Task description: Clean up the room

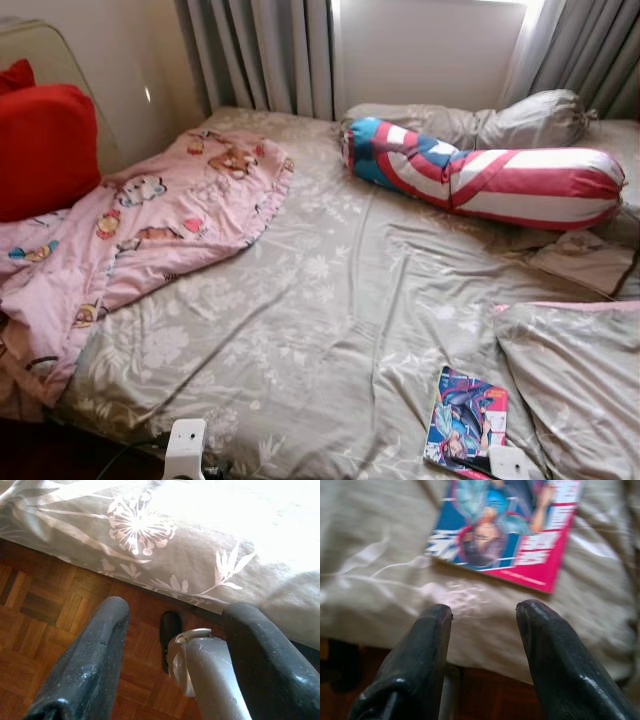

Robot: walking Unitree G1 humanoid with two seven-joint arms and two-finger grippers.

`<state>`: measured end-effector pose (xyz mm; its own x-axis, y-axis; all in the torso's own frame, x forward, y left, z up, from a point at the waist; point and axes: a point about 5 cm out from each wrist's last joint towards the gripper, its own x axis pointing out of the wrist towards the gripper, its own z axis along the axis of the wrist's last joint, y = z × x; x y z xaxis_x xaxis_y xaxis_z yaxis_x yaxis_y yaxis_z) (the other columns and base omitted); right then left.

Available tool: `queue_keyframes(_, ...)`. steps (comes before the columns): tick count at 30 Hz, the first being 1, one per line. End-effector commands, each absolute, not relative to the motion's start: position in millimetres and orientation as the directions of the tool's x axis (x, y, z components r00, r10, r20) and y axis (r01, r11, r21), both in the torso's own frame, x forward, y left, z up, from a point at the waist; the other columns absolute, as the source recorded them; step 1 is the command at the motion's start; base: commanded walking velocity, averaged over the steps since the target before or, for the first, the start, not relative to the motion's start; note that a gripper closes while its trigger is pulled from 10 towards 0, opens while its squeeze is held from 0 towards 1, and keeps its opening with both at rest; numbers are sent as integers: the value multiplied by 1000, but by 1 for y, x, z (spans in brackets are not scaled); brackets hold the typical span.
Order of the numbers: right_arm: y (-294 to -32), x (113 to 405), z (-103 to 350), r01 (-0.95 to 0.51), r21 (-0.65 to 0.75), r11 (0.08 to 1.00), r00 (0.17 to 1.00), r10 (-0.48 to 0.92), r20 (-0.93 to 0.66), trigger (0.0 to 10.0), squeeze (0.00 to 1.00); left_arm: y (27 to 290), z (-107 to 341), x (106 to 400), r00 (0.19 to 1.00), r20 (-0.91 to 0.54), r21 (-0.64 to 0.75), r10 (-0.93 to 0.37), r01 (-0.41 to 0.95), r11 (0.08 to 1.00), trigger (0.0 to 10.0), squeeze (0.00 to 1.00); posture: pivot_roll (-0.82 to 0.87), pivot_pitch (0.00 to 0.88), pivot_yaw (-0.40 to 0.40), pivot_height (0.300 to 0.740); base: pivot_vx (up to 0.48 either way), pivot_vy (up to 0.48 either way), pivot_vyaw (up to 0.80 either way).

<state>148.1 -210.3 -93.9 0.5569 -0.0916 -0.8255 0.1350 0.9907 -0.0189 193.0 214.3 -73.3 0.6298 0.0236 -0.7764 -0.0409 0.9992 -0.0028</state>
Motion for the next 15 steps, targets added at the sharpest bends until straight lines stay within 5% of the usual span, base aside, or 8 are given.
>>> queue_keyframes(1,-203,145,-96,115,-21,993,548,-81,-832,10000,0,218,-75,188,611,-791,8,31,-40,999,10000,0,-40,6,3,725,0,349,0)
queue_keyframes(9,-183,140,-100,101,-14,995,544,-67,-836,10000,0,217,-76,188,609,-793,10,30,-36,999,10000,0,-39,7,4,725,0,347,721)
queue_keyframes(15,-182,152,-97,105,-10,994,551,-67,-832,10000,0,217,-76,189,609,-793,9,29,-36,999,10000,0,-39,6,3,725,0,351,0)
